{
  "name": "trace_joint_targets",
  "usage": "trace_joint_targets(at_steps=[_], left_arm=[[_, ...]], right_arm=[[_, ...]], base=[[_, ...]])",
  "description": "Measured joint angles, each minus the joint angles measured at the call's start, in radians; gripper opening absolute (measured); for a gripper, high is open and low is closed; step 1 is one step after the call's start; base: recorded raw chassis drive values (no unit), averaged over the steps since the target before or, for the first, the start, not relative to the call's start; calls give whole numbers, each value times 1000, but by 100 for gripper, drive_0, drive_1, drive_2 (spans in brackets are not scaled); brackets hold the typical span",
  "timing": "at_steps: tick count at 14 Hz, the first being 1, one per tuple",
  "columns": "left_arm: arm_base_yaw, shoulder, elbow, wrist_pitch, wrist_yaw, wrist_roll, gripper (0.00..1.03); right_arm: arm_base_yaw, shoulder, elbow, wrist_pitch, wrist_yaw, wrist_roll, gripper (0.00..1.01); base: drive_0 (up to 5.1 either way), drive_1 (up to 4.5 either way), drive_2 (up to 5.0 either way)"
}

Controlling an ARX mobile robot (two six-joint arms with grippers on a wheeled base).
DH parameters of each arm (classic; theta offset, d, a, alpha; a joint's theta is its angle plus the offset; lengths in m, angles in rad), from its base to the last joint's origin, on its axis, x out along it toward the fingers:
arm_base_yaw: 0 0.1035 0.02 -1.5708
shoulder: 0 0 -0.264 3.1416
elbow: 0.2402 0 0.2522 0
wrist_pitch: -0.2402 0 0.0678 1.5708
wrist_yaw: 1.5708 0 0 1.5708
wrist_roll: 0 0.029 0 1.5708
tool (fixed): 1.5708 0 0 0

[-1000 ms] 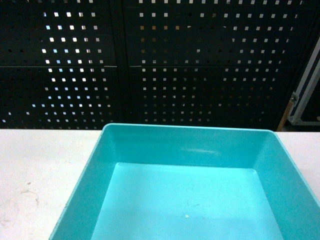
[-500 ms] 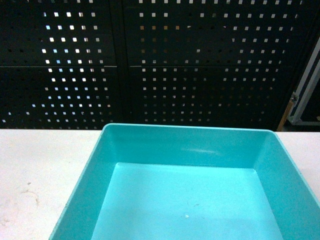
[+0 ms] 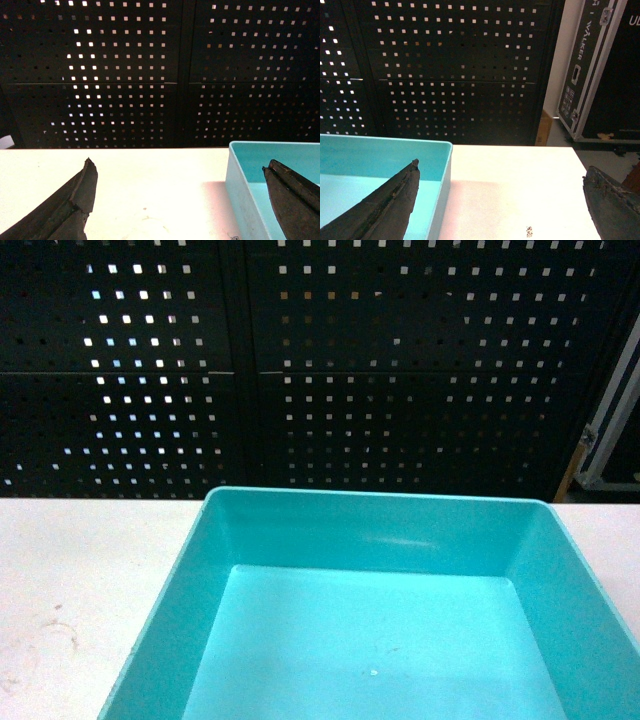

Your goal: Stack blue boxes stably on right

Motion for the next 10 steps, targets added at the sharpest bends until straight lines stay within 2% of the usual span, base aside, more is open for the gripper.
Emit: trace_joint_targets(at_steps=[8,9,10], left_arm=[[-6,0,0,-5,-6,0,98],[-47,0,0,-14,-65,5,98],[-95,1,0,-9,-97,5,98]], right_arm=[[0,0,0,0,0,0,98],[0,0,0,1,-1,0,98],[-23,1,-1,15,-34,0,98]], base=[[0,0,0],[0,0,0],[0,0,0]])
